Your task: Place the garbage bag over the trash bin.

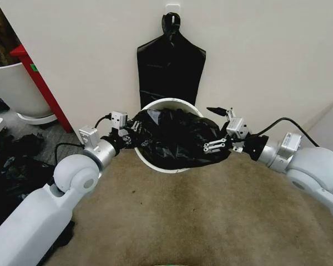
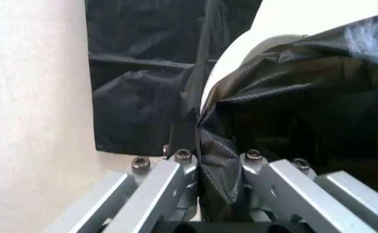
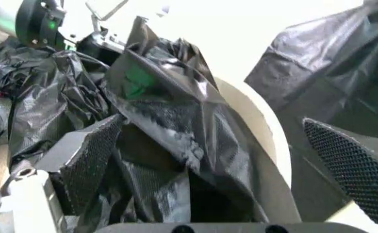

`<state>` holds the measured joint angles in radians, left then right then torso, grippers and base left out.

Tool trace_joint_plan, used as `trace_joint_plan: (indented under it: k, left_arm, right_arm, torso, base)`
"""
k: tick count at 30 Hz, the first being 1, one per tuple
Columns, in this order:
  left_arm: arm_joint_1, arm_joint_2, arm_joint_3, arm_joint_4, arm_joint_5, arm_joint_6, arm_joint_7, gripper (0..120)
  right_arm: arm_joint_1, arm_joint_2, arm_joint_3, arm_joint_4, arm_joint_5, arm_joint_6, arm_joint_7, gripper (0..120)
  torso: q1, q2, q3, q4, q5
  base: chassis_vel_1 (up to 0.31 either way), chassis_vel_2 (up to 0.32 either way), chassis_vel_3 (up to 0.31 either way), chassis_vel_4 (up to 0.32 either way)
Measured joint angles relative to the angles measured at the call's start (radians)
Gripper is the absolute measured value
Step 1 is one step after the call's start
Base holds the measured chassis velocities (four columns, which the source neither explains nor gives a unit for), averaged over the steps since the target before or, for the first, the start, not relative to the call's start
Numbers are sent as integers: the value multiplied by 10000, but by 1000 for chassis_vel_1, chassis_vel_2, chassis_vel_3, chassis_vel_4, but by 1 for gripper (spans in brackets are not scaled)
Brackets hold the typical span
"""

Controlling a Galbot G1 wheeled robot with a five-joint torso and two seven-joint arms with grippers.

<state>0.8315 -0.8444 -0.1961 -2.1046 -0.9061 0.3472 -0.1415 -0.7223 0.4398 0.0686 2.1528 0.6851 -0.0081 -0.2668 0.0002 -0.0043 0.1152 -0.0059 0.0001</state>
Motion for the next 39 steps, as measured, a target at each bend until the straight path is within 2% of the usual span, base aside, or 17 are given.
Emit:
trace_joint_plan:
  k: [10, 14, 16, 20, 21, 22, 23, 28, 29, 35, 39]
  left_arm:
    - [77, 189, 114, -262, 74, 56, 55, 4]
    - [157, 282, 117, -281, 338, 60, 203, 4]
    - [191, 307, 87, -281, 415, 60, 278, 4]
    - [266, 379, -2, -281, 587, 29, 425, 4]
    - [272, 386, -8, -282, 598, 18, 440, 4]
    - [278, 396, -27, -291, 616, 0, 472, 4]
    - [278, 396, -27, -291, 616, 0, 472, 4]
    - [365, 464, -106, -335, 803, -102, 694, 4]
    - [365, 464, -106, -335, 803, -102, 694, 4]
    - [732, 623, -345, -410, 1370, -406, 1129, 4]
    - [930, 699, -542, -455, 1734, -550, 1438, 4]
  right_arm:
    - [1493, 108, -1500, 33, -259, -249, 29, 97]
    - [1955, 82, -1914, 138, -58, -477, 246, 79]
    - [2030, 47, -1949, 169, 80, -545, 346, 75]
    - [2068, -108, -1956, 338, 597, -827, 752, 57]
    - [2055, -118, -1956, 340, 636, -845, 810, 55]
    - [2018, -133, -1963, 330, 705, -866, 926, 49]
    - [2018, -133, -1963, 330, 705, -866, 926, 49]
    - [1957, -240, -1915, 382, 1478, -1016, 1504, 29]
    - [1957, -240, -1915, 382, 1478, -1016, 1504, 29]
    - [1739, -494, -1539, 686, 2482, -1406, 2260, 3]
    - [1695, -584, -1352, 696, 2865, -1597, 2459, 0]
  torso:
    - [0, 0, 0, -1, -1]
    - [0, 0, -1, 1, -1]
    - [0, 0, 0, 1, -1]
    - [0, 0, -1, 0, -1]
    - [0, 0, -1, 0, -2]
    - [0, 0, 0, 0, 0]
    - [0, 0, 0, 0, 0]
    - [0, 0, -1, -1, 0]
    - [0, 0, -1, -1, 0]
    - [0, 0, -1, -1, 0]
    - [0, 0, -1, -1, 0]
  base:
    - [0, 0, 0, 0]
    - [0, 0, 0, 0]
    - [0, 0, 0, 0]
    - [0, 0, 0, 0]
    - [0, 0, 0, 0]
    - [0, 0, 0, 0]
    - [0, 0, 0, 0]
    - [0, 0, 0, 0]
    - [0, 0, 0, 0]
    - [0, 0, 0, 0]
    - [0, 0, 0, 0]
